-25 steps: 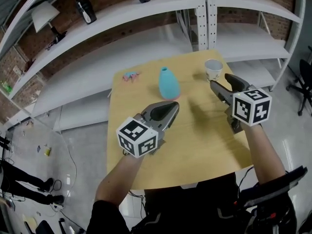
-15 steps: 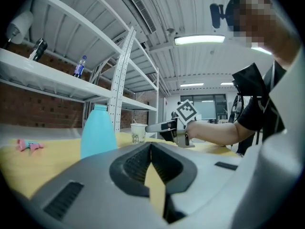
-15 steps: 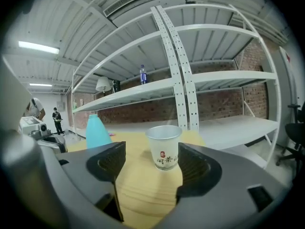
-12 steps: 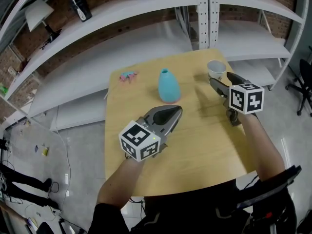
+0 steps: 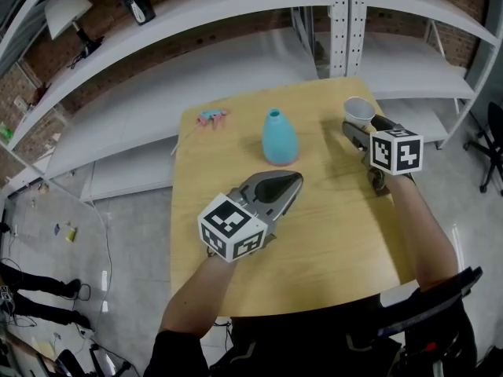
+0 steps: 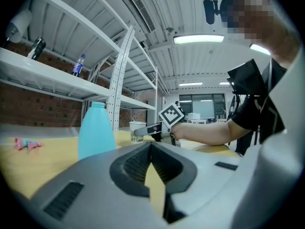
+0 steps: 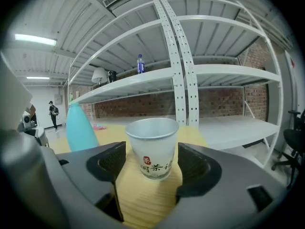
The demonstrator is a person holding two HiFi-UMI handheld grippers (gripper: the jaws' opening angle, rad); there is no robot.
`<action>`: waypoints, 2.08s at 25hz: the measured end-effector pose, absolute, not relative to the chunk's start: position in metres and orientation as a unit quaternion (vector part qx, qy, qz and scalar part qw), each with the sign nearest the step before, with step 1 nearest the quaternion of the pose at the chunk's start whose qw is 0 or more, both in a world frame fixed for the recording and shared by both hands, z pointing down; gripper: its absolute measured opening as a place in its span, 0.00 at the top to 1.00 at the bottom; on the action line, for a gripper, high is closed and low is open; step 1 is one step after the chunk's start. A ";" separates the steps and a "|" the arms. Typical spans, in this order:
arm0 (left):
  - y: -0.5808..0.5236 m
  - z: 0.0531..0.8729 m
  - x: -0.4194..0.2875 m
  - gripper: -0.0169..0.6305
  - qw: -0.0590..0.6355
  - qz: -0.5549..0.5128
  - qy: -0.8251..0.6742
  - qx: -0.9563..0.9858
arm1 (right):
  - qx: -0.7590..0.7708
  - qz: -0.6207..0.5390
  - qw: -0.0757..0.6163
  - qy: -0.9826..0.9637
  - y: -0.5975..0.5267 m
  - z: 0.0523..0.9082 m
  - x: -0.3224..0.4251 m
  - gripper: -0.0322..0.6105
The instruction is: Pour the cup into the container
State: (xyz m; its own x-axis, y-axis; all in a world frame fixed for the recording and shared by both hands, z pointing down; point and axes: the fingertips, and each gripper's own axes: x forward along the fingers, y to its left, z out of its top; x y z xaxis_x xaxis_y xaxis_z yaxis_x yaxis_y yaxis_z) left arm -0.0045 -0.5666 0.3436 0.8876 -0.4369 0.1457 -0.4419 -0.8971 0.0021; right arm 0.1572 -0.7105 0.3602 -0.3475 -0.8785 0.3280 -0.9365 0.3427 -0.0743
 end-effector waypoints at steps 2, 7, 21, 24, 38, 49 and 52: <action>-0.566 0.344 -0.003 0.98 0.017 0.071 -0.224 0.972 | 0.561 0.123 0.122 -0.810 -0.715 0.361 0.157 0.45; -0.562 0.345 -0.003 0.98 0.016 0.071 -0.219 0.973 | 0.561 0.120 0.129 -0.809 -0.721 0.363 0.153 0.45; -0.559 0.345 -0.005 0.98 0.015 0.070 -0.212 0.975 | 0.548 0.095 0.149 -0.818 -0.716 0.353 0.139 0.47; -0.558 0.346 -0.006 0.98 0.014 0.070 -0.211 0.975 | 0.532 0.057 0.163 -0.829 -0.708 0.333 0.123 0.47; -0.546 0.348 -0.012 0.98 0.013 0.073 -0.188 0.979 | 0.490 -0.150 0.278 -0.812 -0.683 0.271 0.053 0.47; -0.548 0.346 -0.018 0.98 0.012 0.070 -0.192 0.979 | 0.466 -0.236 0.346 -0.779 -0.682 0.256 0.017 0.47; -0.548 0.345 -0.018 0.98 0.013 0.070 -0.192 0.979 | 0.463 -0.249 0.362 -0.770 -0.685 0.257 0.012 0.47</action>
